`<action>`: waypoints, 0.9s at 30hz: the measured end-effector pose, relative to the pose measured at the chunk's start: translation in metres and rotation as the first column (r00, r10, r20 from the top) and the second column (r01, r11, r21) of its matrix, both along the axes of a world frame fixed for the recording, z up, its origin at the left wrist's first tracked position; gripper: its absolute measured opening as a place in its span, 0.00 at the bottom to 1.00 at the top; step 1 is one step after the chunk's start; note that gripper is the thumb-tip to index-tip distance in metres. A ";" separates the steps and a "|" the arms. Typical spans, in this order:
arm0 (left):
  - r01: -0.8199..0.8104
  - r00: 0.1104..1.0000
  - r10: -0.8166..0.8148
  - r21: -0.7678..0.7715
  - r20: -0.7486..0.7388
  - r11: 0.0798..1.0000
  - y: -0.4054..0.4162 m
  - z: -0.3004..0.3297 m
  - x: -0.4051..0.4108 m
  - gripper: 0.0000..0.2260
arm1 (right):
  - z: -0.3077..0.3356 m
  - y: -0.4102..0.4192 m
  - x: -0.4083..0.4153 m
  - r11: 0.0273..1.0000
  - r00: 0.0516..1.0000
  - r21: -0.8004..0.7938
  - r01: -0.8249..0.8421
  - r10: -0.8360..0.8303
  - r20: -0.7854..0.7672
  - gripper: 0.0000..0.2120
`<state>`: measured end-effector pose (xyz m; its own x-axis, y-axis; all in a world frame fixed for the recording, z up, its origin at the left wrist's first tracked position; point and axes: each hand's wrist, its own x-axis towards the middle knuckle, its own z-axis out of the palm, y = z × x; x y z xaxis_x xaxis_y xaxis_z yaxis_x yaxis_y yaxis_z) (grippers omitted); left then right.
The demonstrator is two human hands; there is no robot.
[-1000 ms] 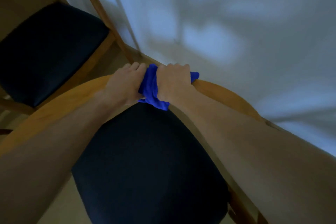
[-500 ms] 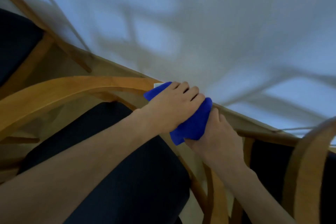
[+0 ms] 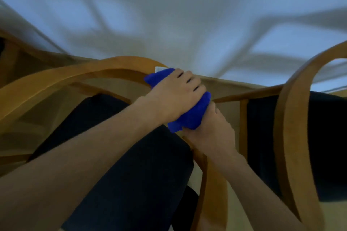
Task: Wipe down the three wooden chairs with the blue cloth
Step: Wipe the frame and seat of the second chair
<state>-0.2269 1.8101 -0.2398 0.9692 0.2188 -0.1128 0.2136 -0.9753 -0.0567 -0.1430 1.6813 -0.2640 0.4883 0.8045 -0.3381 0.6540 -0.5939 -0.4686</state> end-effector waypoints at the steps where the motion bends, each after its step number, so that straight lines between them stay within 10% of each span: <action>1: 0.060 0.997 -0.060 0.000 -0.044 0.998 -0.027 -0.007 0.013 0.17 | -0.005 -0.026 0.000 0.996 0.998 -0.066 0.061 -0.063 -0.028 0.32; 7: 0.216 0.968 -0.234 -0.172 -0.092 0.961 -0.119 -0.034 0.020 0.23 | -0.009 -0.125 -0.028 0.927 0.947 -0.261 0.269 -0.304 -0.102 0.36; 17: -0.027 0.991 0.036 0.065 -0.131 0.998 -0.025 0.004 0.019 0.19 | -0.025 -0.021 0.007 0.998 0.995 0.032 0.061 -0.059 -0.081 0.26; 27: 0.032 0.994 -0.035 -0.037 -0.107 0.999 -0.058 -0.017 0.022 0.22 | -0.018 -0.046 0.004 0.989 0.991 -0.116 0.096 -0.105 -0.081 0.29</action>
<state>-0.2044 1.7517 -0.2569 0.9578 0.1805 -0.2239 0.1751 -0.9836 -0.0436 -0.1393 1.6351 -0.2821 0.5295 0.7076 -0.4680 0.5480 -0.7064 -0.4480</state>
